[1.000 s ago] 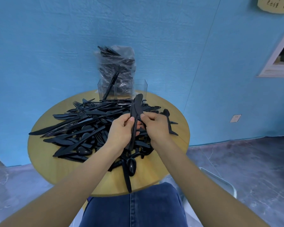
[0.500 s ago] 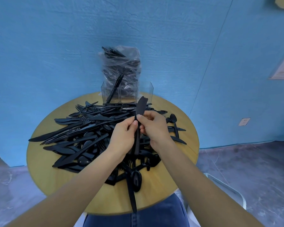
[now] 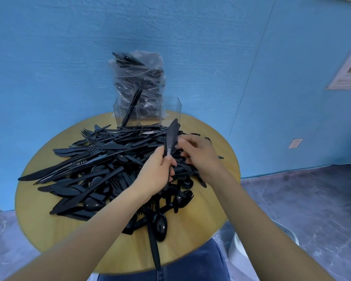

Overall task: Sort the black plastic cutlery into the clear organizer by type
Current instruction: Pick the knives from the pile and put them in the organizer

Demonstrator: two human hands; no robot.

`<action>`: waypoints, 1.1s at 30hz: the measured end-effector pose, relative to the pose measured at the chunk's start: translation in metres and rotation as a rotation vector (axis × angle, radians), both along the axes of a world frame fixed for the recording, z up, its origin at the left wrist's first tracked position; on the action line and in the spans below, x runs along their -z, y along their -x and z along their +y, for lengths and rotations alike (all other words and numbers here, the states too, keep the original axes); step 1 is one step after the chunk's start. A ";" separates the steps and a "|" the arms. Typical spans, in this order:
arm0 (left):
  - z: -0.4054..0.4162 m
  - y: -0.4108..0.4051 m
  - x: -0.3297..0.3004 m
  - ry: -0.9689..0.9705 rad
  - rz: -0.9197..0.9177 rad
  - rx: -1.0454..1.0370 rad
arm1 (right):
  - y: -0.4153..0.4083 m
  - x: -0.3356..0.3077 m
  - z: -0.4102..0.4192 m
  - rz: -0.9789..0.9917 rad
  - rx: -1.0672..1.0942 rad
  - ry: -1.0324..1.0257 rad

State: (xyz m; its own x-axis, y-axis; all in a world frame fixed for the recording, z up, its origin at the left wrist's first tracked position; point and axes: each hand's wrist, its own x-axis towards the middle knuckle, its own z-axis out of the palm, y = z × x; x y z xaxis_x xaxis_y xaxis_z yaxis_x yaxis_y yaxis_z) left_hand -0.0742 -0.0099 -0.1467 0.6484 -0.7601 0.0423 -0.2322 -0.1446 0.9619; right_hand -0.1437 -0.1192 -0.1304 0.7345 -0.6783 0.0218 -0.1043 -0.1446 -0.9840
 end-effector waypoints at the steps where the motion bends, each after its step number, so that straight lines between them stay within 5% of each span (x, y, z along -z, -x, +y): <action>1: -0.002 -0.001 0.001 -0.005 0.021 -0.004 | 0.008 0.007 -0.010 0.064 0.073 0.136; 5: -0.010 0.000 0.001 0.010 0.118 -0.011 | 0.045 0.043 -0.051 0.411 0.323 0.486; 8: -0.016 0.004 0.001 0.028 0.137 -0.004 | 0.055 0.064 -0.061 0.631 0.287 0.490; 12: -0.021 0.008 0.001 0.043 0.117 0.013 | 0.056 0.071 -0.059 0.649 0.255 0.496; 24: -0.020 0.004 0.000 0.099 0.205 -0.003 | 0.061 0.038 -0.059 -0.220 0.379 -0.071; 29: -0.016 0.001 -0.004 0.115 0.200 -0.028 | 0.053 0.012 -0.053 -0.529 0.416 -0.049; 33: -0.016 0.000 -0.007 0.121 0.192 -0.015 | 0.039 -0.011 -0.042 -0.567 0.280 0.031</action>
State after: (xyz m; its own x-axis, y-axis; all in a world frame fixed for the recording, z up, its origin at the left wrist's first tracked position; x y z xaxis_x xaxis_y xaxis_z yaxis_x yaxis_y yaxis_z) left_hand -0.0740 -0.0255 -0.1398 0.6642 -0.7476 0.0070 -0.0416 -0.0276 0.9988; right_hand -0.1826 -0.1610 -0.1199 0.3979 -0.8356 0.3788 0.3943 -0.2171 -0.8930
